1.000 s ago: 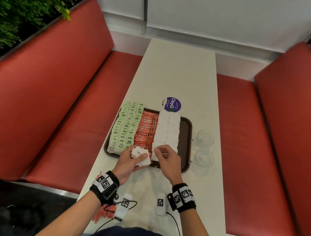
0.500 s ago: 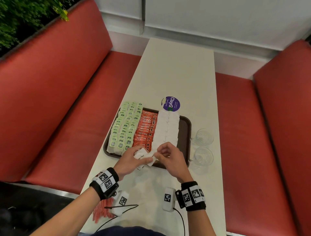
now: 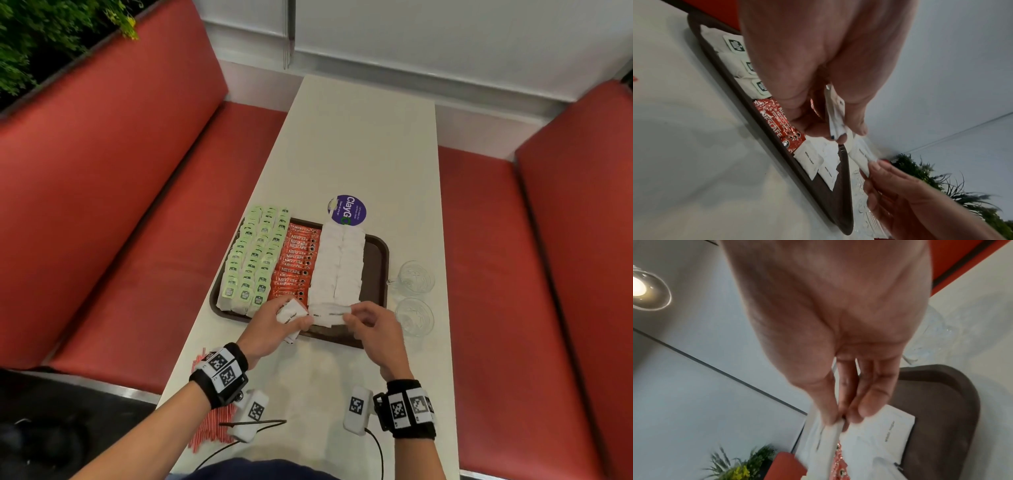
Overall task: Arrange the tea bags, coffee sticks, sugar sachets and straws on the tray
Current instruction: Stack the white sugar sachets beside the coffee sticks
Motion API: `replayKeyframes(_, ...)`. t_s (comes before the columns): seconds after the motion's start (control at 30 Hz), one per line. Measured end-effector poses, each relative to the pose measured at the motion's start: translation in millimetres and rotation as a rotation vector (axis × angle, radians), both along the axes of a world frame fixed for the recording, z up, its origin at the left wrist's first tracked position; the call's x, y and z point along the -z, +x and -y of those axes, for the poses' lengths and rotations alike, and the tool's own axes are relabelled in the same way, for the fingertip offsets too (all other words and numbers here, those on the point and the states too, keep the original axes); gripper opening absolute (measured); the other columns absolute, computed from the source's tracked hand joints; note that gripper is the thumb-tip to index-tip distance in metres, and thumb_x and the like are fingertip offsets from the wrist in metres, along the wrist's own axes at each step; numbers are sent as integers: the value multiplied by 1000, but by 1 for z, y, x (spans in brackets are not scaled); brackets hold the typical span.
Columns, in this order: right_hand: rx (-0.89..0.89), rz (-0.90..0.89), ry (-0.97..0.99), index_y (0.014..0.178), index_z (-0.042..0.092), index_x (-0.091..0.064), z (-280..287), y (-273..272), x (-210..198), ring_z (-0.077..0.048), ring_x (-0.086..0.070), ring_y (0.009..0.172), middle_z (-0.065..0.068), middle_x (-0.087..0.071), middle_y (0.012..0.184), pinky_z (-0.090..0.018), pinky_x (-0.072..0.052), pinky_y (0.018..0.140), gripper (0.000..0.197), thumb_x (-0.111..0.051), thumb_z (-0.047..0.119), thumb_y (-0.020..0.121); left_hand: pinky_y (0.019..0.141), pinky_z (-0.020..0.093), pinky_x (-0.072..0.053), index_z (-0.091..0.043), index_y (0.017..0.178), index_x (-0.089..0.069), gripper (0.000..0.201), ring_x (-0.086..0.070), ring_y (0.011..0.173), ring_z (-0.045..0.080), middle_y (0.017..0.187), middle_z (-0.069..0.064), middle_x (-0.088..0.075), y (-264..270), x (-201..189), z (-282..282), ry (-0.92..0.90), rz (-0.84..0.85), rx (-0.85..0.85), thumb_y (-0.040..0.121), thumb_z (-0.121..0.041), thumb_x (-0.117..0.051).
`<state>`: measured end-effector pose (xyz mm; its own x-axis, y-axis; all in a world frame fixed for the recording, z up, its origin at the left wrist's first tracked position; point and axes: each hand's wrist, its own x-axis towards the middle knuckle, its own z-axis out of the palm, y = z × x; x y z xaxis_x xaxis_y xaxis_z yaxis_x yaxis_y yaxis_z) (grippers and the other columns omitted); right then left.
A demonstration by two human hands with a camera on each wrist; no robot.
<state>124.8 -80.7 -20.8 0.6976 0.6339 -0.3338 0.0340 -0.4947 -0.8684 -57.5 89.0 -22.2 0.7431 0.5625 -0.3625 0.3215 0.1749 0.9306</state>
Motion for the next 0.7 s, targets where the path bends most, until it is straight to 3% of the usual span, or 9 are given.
replayKeyframes(0.13, 207, 217, -101, 100, 26, -71, 3, 10, 20, -16, -73, 87, 9, -77, 86, -36, -59, 85, 11, -79, 19, 100, 81, 34, -61, -15, 122, -69, 33, -74, 100, 21, 109, 11, -79, -4, 2, -1, -181, 19, -94, 96, -32, -80)
replayKeyframes(0.23, 209, 288, -159, 105, 20, -65, -1, 6, 31, -17, -67, 86, 4, -74, 87, -18, -46, 71, 12, -73, 12, 103, 94, 42, -61, -16, 130, -68, 35, -74, 108, 22, 119, 12, -78, -4, 2, -3, -351, 18, -192, 100, -30, -76)
replayKeyframes(0.27, 190, 314, -188, 105, 20, -63, -3, 6, 35, -17, -66, 85, 3, -74, 87, -16, -43, 67, 12, -71, 11, 103, 97, 44, -60, -16, 132, -68, 34, -74, 111, 24, 121, 12, -77, -4, 3, -4, -405, 17, -222, 101, -29, -74)
replayKeyframes(0.43, 122, 426, -320, 104, 21, -53, -12, 1, 47, -22, -63, 81, 0, -66, 88, -42, -57, 73, 17, -67, 11, 104, 94, 44, -62, -11, 135, -66, 31, -71, 122, 32, 126, 12, -77, -5, 4, -10, -557, 36, -323, 105, -14, -67)
replayKeyframes(0.57, 116, 442, -356, 102, 17, -51, -18, -8, 44, -24, -59, 78, 0, -62, 85, -39, -51, 70, 13, -63, 16, 106, 98, 48, -62, -9, 136, -66, 32, -71, 123, 35, 128, 15, -76, -4, 4, -11, -567, 37, -331, 104, -6, -63)
replayKeyframes(0.7, 113, 505, -358, 94, 17, -48, -20, -16, 49, -24, -59, 69, 1, -58, 74, -39, -48, 62, 16, -59, 13, 105, 95, 47, -63, -6, 135, -65, 33, -72, 120, 36, 127, 18, -76, -3, 4, -9, -571, 50, -336, 102, 0, -61)
